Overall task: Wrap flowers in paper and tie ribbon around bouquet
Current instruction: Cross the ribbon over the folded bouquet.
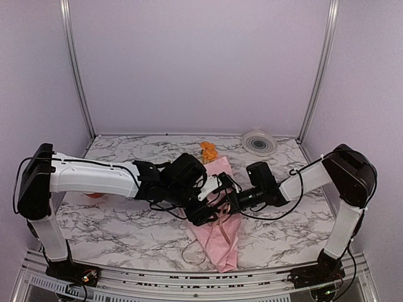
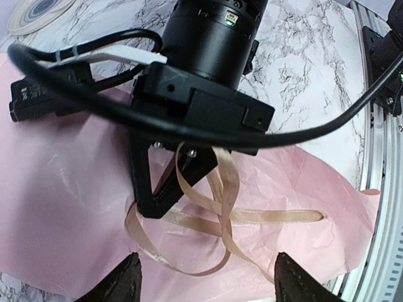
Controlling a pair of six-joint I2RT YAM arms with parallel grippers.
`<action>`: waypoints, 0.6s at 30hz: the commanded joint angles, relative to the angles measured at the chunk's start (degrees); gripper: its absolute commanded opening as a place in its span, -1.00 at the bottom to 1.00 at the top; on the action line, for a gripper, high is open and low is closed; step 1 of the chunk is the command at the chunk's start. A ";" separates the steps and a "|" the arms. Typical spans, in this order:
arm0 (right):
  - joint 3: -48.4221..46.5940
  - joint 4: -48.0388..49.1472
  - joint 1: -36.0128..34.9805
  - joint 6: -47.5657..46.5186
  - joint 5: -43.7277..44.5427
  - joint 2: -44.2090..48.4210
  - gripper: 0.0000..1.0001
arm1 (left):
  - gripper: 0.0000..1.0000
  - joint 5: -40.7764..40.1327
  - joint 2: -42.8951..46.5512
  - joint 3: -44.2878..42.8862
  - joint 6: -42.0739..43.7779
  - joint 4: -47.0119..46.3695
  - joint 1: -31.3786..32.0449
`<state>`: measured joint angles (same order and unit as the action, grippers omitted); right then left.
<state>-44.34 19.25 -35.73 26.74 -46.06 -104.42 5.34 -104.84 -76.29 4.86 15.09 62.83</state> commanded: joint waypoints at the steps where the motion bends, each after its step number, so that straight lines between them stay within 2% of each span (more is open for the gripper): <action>1: -1.06 0.56 0.31 -0.55 -0.34 -0.47 -1.00 | 0.42 -1.91 0.59 4.27 -7.69 -0.59 -1.96; 4: -0.76 1.07 0.30 -0.29 -0.51 -0.37 -1.00 | 0.37 0.39 -1.70 4.52 -14.19 -1.97 -4.37; 8: -0.77 1.24 0.31 -0.20 -0.65 -0.38 -1.00 | 0.32 5.24 -6.35 0.92 -15.34 -2.44 -4.77; 10: -0.57 1.24 0.29 -0.25 -0.61 -0.15 -1.00 | 0.22 5.86 -7.71 -0.06 -16.01 -2.43 -4.82; 15: -0.31 1.06 0.31 -0.68 -0.33 -0.14 -1.00 | -0.24 6.69 -6.94 1.33 -16.06 -4.68 -4.82; 17: -0.60 1.04 0.38 -0.66 -0.53 -0.73 -1.00 | -0.57 7.50 -6.99 1.45 -16.69 -5.55 -4.96; 18: -0.68 1.05 0.35 -0.71 -0.71 -0.90 -1.00 | -0.80 7.90 -7.18 1.27 -16.99 -5.55 -5.10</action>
<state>-44.34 19.29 -35.73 26.74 -46.06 -104.42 10.37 -112.64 -74.52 -10.83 12.08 57.76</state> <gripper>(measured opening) 0.006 0.255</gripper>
